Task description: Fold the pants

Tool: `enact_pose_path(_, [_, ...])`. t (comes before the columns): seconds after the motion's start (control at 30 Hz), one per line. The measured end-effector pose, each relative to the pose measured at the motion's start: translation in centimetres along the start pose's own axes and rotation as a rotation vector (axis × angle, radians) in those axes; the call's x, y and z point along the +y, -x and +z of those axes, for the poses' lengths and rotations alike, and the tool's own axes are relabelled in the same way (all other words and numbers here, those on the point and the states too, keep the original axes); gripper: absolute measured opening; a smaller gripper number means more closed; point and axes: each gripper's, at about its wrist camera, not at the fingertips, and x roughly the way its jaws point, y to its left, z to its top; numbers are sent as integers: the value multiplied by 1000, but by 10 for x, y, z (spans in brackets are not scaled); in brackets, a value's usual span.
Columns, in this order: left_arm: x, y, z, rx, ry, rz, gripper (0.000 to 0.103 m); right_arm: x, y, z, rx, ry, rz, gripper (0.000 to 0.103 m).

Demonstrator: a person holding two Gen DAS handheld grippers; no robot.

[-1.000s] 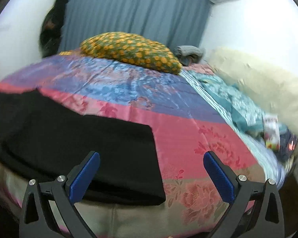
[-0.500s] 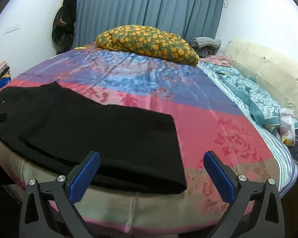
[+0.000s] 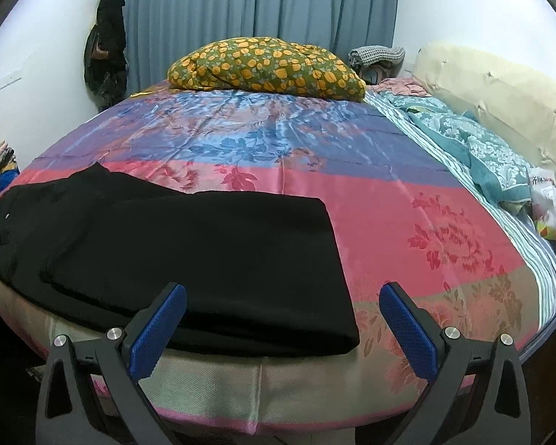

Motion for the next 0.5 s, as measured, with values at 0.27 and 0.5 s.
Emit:
enact_pose_path(0.27, [27, 12, 20, -22, 25, -65, 99, 4, 26, -3, -11, -63, 47, 103])
enact_pose_path(0.5, [133, 10, 123, -34, 179, -17, 99, 15, 33, -10, 6, -39, 97, 103])
